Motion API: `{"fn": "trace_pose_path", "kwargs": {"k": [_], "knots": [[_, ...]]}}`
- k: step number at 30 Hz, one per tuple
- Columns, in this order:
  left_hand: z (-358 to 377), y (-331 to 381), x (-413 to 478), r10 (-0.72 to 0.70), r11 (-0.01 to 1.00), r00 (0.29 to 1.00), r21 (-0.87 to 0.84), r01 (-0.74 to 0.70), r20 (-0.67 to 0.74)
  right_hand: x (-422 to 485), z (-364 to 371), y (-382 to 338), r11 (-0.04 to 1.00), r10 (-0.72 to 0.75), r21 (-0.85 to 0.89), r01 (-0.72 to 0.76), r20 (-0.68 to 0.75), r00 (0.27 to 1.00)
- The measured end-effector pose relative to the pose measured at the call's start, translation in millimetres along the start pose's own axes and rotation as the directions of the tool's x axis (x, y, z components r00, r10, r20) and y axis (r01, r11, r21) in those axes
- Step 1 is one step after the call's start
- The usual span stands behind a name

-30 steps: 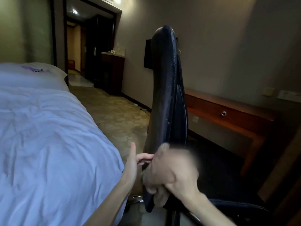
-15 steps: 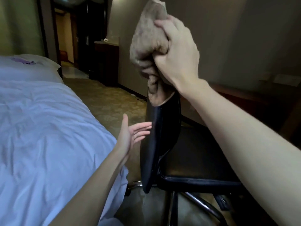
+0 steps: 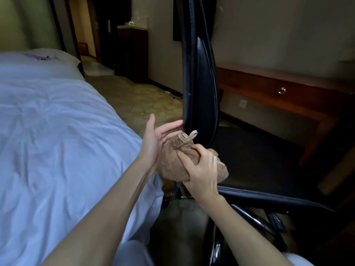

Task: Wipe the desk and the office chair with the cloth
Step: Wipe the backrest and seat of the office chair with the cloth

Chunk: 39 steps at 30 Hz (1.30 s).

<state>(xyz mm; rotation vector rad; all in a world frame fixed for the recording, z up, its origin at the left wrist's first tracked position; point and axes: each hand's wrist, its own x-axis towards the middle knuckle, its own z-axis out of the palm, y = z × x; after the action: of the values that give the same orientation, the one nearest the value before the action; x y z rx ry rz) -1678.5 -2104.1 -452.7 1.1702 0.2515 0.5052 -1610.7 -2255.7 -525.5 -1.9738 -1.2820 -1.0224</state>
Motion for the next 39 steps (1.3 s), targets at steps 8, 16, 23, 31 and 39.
{"fn": "trace_pose_path", "kwargs": {"k": [8, 16, 23, 31, 39], "knots": [[1.0, -7.0, 5.3, 0.117, 0.984, 0.984, 0.149, -0.096, -0.137, 28.8, -21.9, 2.9, 0.999, -0.034, 0.042, 0.027, 0.193, 0.981], [2.1, -1.6, 7.1, 0.131, 0.98, 0.979, 0.17, -0.105, -0.155, 86.6, -52.7, -8.8, 0.957, 0.172, 0.243, -0.16, -0.029, 0.985], [3.7, 9.6, 15.9, 0.081, 0.996, 0.987, 0.033, -0.078, -0.141, 141.6, -75.4, -12.4, 1.0, 0.018, -0.006, -0.021, -0.318, 0.948], [-12.6, 0.7, 8.5, 0.044, 0.961, 0.996, -0.27, -0.063, -0.075, 89.6, -23.8, -17.9, 0.985, -0.155, -0.101, 0.139, -0.177, 0.972], [-13.1, -5.2, 5.3, 0.049, 0.996, 0.998, -0.067, -0.051, -0.028, -13.1, -0.8, 11.0, 0.859, -0.431, -0.097, 0.502, 0.39, 0.814]]}}
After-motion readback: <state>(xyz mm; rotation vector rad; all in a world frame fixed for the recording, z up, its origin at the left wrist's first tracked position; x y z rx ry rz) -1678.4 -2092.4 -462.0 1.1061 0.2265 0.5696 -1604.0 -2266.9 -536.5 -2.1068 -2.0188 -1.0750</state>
